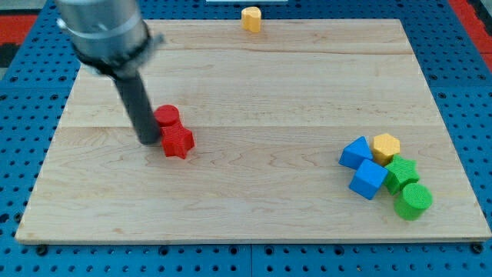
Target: Move the red circle to the left of the red star
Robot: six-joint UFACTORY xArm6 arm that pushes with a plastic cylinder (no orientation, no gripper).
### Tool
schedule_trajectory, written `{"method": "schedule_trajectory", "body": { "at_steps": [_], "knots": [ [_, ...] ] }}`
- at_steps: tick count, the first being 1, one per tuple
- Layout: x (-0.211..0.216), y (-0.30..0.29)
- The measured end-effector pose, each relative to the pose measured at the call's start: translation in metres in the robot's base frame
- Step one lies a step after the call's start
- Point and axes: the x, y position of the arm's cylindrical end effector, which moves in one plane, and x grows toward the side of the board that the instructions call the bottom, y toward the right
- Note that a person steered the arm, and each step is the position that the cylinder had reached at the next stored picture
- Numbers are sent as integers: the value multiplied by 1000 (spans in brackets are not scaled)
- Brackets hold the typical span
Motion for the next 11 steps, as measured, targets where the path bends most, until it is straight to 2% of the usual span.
{"method": "schedule_trajectory", "body": {
  "at_steps": [1, 2, 3, 4, 5, 6, 7, 8, 9, 10, 11],
  "knots": [
    [43, 44],
    [64, 54],
    [4, -28],
    [-91, -30],
    [-137, -43],
    [-133, 3],
    [-65, 21],
    [-48, -3],
    [-64, -56],
    [-55, -71],
    [-10, -13]
  ]
}}
